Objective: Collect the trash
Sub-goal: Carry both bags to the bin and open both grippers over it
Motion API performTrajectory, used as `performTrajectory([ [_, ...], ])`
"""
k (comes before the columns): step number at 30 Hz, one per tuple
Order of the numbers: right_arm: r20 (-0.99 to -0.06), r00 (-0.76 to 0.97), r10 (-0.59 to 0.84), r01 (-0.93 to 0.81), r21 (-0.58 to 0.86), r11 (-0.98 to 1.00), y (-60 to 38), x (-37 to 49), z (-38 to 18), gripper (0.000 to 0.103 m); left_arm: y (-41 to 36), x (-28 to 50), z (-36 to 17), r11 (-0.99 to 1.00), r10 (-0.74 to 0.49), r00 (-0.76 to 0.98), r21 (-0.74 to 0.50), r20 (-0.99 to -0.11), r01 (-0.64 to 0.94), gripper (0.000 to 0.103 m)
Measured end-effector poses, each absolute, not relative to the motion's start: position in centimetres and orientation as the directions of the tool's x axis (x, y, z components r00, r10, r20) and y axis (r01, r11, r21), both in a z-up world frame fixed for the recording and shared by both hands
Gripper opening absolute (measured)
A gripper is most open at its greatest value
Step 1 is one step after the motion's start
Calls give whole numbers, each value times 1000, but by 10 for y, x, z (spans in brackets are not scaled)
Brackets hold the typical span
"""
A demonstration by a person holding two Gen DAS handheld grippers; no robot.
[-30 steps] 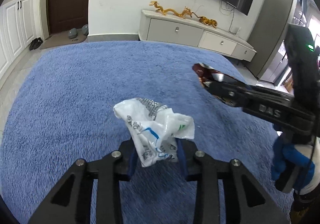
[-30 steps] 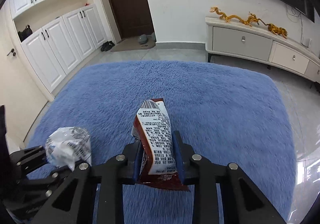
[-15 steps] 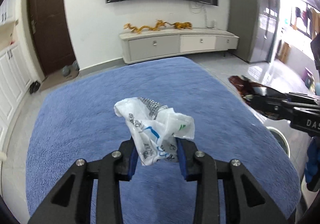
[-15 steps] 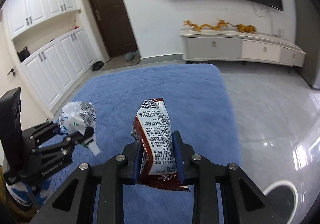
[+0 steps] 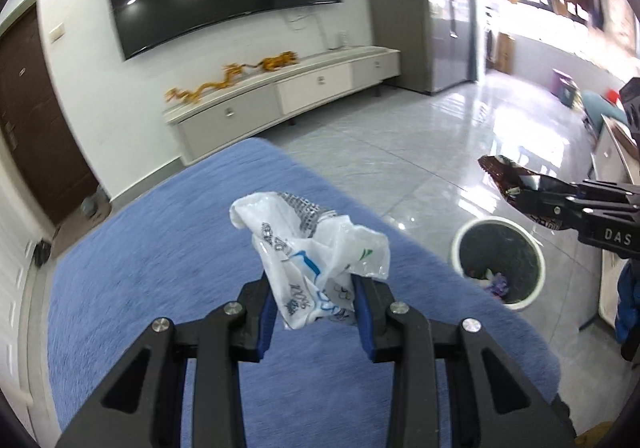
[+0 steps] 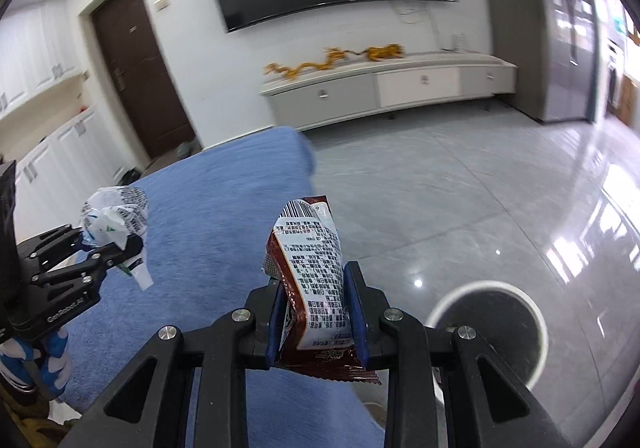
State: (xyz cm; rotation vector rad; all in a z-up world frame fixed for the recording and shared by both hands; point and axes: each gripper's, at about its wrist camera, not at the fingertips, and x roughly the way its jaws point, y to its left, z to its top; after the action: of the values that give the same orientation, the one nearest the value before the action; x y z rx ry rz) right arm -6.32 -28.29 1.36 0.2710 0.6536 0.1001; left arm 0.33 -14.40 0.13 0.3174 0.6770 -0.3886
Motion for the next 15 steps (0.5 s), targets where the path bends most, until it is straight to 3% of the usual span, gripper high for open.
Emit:
performTrajectory([
  [6, -601, 790, 123, 93, 316, 944, -327, -83, -14, 27, -210, 8, -2, 820, -295, 663, 175, -688, 545, 32],
  [15, -667, 744, 44, 298, 390, 871, -408, -97, -75, 27, -325, 35, -42, 690, -374, 464, 93, -803, 717, 32],
])
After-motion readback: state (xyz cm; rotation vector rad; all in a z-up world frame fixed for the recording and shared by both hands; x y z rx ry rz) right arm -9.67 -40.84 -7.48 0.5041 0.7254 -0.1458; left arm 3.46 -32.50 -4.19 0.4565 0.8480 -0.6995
